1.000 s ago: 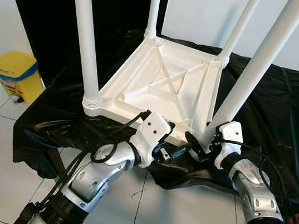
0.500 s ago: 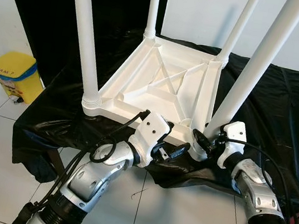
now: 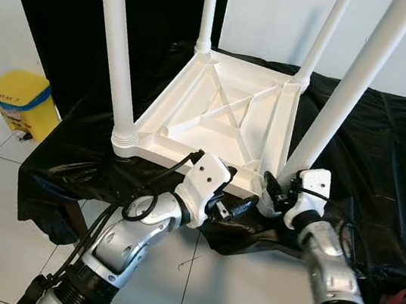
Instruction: Building children table
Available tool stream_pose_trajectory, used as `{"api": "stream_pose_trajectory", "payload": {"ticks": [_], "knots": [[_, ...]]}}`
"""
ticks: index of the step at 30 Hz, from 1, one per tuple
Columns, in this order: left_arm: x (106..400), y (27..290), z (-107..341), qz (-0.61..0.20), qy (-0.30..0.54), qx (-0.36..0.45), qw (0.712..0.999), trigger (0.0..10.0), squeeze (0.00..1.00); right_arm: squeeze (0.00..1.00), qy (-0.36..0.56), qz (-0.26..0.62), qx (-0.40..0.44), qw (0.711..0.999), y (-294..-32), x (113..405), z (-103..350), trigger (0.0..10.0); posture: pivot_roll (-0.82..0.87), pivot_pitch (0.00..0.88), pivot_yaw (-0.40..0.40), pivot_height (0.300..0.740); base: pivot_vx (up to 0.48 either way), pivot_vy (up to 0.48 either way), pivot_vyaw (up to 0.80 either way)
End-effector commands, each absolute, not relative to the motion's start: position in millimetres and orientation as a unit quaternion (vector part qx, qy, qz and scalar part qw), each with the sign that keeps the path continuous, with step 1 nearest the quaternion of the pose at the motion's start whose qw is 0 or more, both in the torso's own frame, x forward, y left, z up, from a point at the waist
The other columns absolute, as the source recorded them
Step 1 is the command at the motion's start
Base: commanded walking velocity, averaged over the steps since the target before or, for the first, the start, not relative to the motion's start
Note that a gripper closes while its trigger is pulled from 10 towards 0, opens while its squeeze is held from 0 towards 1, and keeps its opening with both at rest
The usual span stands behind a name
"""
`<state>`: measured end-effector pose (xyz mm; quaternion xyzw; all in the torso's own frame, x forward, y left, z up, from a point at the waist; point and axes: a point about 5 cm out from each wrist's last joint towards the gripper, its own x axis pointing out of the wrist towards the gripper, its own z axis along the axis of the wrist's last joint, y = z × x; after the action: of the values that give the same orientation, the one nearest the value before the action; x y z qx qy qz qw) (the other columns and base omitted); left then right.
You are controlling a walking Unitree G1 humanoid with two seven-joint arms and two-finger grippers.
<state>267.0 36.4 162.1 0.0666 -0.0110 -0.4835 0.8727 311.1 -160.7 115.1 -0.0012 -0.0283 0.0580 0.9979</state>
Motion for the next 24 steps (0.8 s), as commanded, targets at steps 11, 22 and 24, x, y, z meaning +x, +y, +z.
{"api": "stream_pose_trajectory", "payload": {"ticks": [11, 22, 24], "knots": [[268.1, 29.9, 165.3, -0.511, -0.021, 0.065, 0.857, 10.0, 0.0, 0.0, 0.003, -0.045, 0.054, 0.998, -147.8, 309.1, 101.9, 10.0, -0.04, 0.032, -0.058, 0.74, 0.0, 0.0, 0.0], [266.0, 31.7, 163.7, -0.516, -0.019, 0.068, 0.854, 10.0, 0.0, 0.0, -0.014, -0.043, 0.052, 0.998, -142.0, 304.5, 108.1, 10.0, -0.03, 0.034, -0.055, 0.74, 0.0, 0.0, 0.0], [265.1, 31.3, 163.5, -0.517, -0.019, 0.069, 0.853, 10.0, 0.0, 1.0, -0.023, -0.032, 0.054, 0.998, -141.2, 303.9, 111.4, 10.0, -0.03, 0.032, -0.056, 0.74, 0.0, 0.0, 0.0]]}}
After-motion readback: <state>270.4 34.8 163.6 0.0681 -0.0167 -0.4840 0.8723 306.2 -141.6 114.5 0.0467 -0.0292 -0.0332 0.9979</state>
